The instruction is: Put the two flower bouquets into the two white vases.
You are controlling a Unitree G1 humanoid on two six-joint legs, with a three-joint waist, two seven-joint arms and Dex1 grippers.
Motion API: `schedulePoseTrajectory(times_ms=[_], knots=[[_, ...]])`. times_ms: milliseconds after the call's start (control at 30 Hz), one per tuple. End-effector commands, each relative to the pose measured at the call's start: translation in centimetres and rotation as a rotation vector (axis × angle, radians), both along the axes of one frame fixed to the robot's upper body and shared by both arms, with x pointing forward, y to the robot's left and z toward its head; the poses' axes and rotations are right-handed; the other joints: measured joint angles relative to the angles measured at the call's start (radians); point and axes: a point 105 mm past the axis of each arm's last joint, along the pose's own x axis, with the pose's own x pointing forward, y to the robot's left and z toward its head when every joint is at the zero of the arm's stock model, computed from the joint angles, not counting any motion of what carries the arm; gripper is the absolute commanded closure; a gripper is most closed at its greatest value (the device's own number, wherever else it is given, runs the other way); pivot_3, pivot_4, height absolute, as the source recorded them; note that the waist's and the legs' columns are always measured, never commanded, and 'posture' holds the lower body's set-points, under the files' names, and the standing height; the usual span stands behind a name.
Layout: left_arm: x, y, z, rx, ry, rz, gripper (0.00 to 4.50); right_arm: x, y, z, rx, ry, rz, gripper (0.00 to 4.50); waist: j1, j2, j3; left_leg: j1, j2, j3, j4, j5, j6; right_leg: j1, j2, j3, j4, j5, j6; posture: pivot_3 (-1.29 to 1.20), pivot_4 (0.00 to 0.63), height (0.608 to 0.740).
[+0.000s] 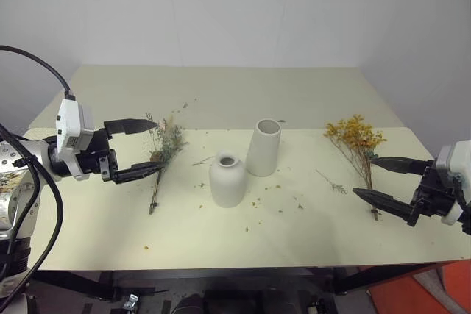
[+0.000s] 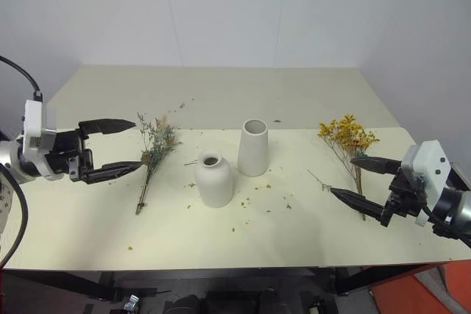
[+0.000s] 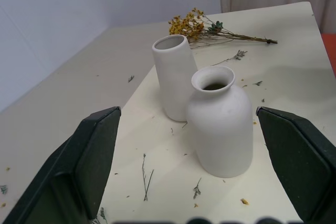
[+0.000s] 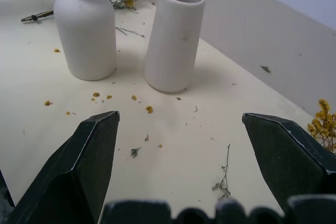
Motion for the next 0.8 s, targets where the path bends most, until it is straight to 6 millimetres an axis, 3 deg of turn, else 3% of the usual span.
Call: schedulePoseTrajectory(times_ms=[33, 367, 467, 533, 633, 800], knots=[[-0.4, 0.2, 1.0, 0.002, -0.042, -0.005, 0.0, 0.0, 0.4, 0.9, -0.01, -0.024, 0.0, 0.09, 0.0, 0.0, 0.0, 0.0, 0.0, 0.0, 0.0, 0.0, 0.0, 0.0, 0.0, 0.0, 0.0, 0.0, 0.0, 0.0, 0.15, 0.74], [-0.3, 0.2, 1.3, -0.013, -0.045, -0.006, 0.0, -0.2, 0.5, 0.9, -0.007, -0.027, 0.002, 0.09, 0.0, 0.0, 0.0, 0.0, 0.0, 0.0, 0.0, 0.0, 0.0, 0.0, 0.0, 0.0, 0.0, 0.0, 0.0, 0.0, 0.15, 0.74], [0.4, -0.5, 2.5, -0.012, -0.129, 0.027, 0.0, 0.2, -0.3, 0.7, -0.058, -0.017, -0.066, 0.09, 0.0, 0.0, 0.0, 0.0, 0.0, 0.0, 0.0, 0.0, 0.0, 0.0, 0.0, 0.0, 0.0, 0.0, 0.0, 0.0, 0.15, 0.74], [1.6, -1.6, 3.4, 0.037, -0.176, 0.085, 0.0, 0.7, -1.0, 0.5, -0.083, -0.004, -0.119, 0.09, 0.008, 0.0, 0.0, 0.0, 0.0, 0.0, 0.0, 0.0, 0.0, 0.0, 0.0, 0.0, 0.0, 0.0, 0.0, 0.0, 0.15, 0.74], [2.2, -4.3, 5.3, 0.086, -0.218, 0.023, 0.0, 2.5, -1.9, 0.6, -0.095, 0.053, -0.216, 0.09, 0.015, -0.001, 0.0, -0.001, -0.001, 0.0, 0.002, 0.0, 0.0, 0.001, 0.0, 0.0, 0.0, 0.001, 0.001, 0.0, 0.15, 0.74], [3.3, -9.2, 5.3, 0.171, -0.149, -0.1, 0.0, 5.9, -3.4, -0.7, -0.101, 0.202, -0.38, 0.09, 0.016, -0.001, 0.0, -0.002, -0.002, 0.0, 0.006, 0.0, 0.0, 0.001, 0.0, 0.001, 0.0, 0.001, 0.002, 0.0, 0.15, 0.74]])
